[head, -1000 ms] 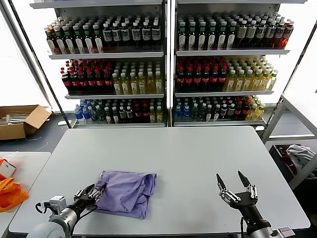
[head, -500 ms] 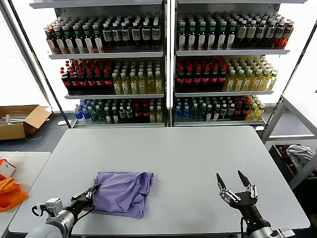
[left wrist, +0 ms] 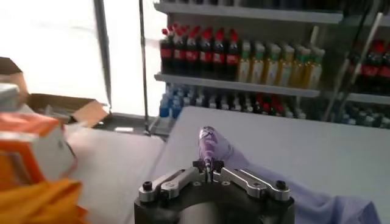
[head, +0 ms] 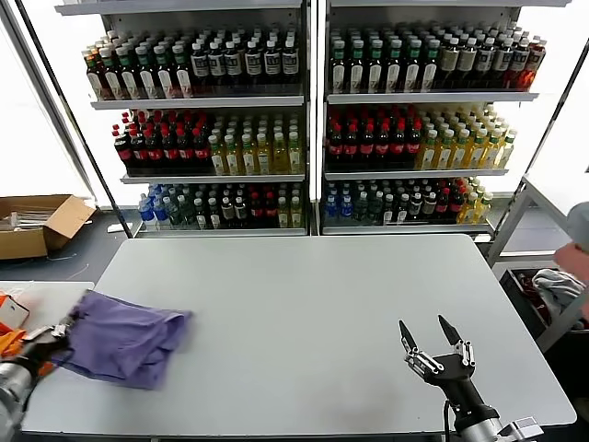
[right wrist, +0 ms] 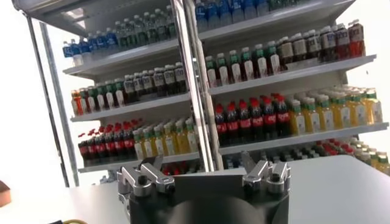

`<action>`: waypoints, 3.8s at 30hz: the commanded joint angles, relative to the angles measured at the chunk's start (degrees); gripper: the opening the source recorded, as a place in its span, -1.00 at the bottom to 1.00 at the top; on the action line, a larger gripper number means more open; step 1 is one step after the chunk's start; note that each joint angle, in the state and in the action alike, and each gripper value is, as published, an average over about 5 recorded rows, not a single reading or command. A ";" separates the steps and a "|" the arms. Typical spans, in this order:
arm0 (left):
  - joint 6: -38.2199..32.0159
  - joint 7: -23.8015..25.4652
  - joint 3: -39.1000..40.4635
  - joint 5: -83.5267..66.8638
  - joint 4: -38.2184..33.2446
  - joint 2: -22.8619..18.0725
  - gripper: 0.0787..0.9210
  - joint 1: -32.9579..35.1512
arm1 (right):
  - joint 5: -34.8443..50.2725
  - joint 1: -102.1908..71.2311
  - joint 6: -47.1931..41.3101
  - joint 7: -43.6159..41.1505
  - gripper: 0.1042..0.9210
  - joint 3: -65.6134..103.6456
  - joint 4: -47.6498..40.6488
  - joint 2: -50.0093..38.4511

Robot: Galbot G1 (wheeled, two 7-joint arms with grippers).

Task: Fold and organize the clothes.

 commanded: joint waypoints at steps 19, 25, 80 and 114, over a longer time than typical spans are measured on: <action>-0.87 -10.79 39.48 3.58 -17.27 -15.57 -0.92 -8.45 | 0.14 -0.39 -0.15 0.21 0.76 0.34 -0.06 0.35; -1.37 -17.25 51.26 -4.70 -7.33 -21.62 -0.92 -17.35 | -0.24 -1.15 -0.56 0.49 0.76 0.76 -0.02 0.27; -9.04 -1.66 28.83 -4.59 -26.59 -15.42 0.77 -3.65 | 9.58 33.34 -28.89 26.32 -0.08 -41.44 -19.46 4.01; -8.47 -2.81 27.50 -5.23 -26.65 -15.36 0.77 -4.43 | -7.79 24.59 -24.68 20.02 -0.58 -19.09 -2.20 -12.17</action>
